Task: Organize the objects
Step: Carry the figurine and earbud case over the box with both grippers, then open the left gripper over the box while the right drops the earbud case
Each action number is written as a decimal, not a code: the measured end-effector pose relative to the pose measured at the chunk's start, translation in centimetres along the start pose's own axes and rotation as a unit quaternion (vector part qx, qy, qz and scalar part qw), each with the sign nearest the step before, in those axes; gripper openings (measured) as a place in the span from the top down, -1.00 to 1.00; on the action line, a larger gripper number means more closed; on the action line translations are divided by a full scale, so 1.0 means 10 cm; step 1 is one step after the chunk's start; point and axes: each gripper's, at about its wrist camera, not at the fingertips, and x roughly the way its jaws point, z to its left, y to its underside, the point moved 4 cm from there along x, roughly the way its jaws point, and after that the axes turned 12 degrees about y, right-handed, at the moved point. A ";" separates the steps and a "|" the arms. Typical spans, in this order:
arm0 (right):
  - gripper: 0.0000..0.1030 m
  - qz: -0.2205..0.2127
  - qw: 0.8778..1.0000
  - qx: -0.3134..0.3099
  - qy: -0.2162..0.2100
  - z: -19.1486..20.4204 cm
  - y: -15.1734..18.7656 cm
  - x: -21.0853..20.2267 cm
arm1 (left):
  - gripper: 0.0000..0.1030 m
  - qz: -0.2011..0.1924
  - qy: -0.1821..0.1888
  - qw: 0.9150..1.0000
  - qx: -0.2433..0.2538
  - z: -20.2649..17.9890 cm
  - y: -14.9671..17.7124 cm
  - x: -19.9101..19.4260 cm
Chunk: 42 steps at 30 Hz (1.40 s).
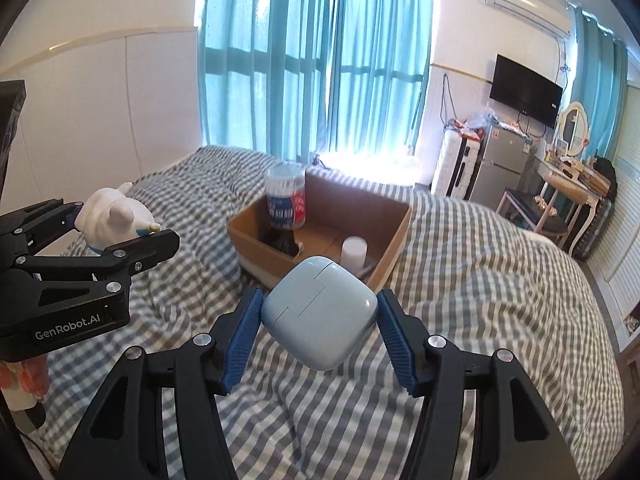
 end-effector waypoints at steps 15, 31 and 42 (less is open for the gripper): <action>-0.13 -0.009 1.000 0.017 0.008 -0.27 -0.81 0.76 | -0.30 -0.004 -0.012 1.000 0.014 0.25 -0.67 0.78; -0.13 0.063 0.998 0.028 0.002 -0.32 -0.94 2.38 | -0.30 0.051 0.023 0.998 0.010 0.35 -0.56 1.98; -0.13 0.082 0.996 0.030 -0.008 -0.30 -0.72 2.70 | -0.30 0.070 0.039 0.997 0.004 0.36 -0.42 2.35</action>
